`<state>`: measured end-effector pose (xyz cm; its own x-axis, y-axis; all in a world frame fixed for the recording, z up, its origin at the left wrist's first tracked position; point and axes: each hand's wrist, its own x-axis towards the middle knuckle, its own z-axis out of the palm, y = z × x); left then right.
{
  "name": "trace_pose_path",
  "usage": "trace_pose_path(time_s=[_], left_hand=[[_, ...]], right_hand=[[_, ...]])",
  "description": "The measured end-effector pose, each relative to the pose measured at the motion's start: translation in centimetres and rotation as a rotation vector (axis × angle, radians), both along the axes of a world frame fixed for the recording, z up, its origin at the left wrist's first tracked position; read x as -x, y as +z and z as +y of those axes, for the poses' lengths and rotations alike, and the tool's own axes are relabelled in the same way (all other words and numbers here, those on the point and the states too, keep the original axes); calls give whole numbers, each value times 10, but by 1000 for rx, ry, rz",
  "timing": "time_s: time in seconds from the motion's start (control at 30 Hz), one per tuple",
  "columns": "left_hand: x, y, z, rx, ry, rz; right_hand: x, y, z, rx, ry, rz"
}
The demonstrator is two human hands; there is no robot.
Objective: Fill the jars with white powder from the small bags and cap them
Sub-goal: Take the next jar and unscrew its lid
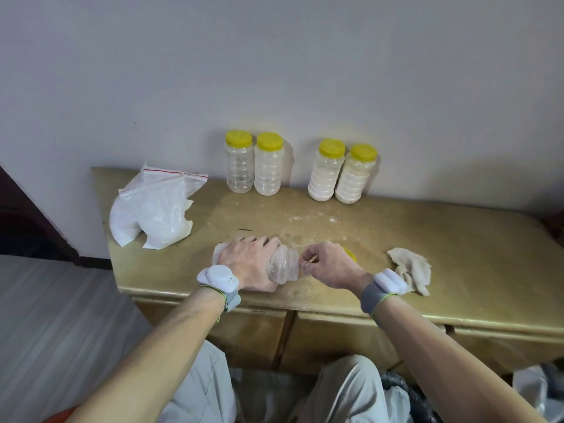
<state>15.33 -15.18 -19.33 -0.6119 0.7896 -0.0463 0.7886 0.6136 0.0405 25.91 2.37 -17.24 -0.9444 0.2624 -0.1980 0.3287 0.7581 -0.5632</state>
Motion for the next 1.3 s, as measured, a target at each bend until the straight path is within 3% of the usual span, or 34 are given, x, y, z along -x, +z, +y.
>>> trace_pose_path(time_s=[0.2, 0.37, 0.47, 0.57, 0.77, 1.0, 1.17, 1.3], left_hand=[[-2, 4, 0, -26, 22, 9], [2, 7, 2, -84, 100, -66], [2, 18, 14, -395, 297, -248], [-2, 24, 33, -781, 455, -432], [-21, 18, 67, -972, 546, -646], [-30, 5, 74, -919, 541, -666], [-26, 1, 60, -688, 470, -728], [-5, 5, 19, -518, 451, -512]], right_hand=[[-6, 3, 17, 89, -84, 43], [-22, -16, 56, 364, -532, 344], [-32, -30, 72, 495, -804, 426], [-40, -48, 79, 556, -945, 421], [-45, -68, 82, 510, -1031, 374], [-47, -74, 76, 440, -940, 414], [-53, -66, 66, 399, -881, 449], [-45, -54, 24, 221, -618, 508]])
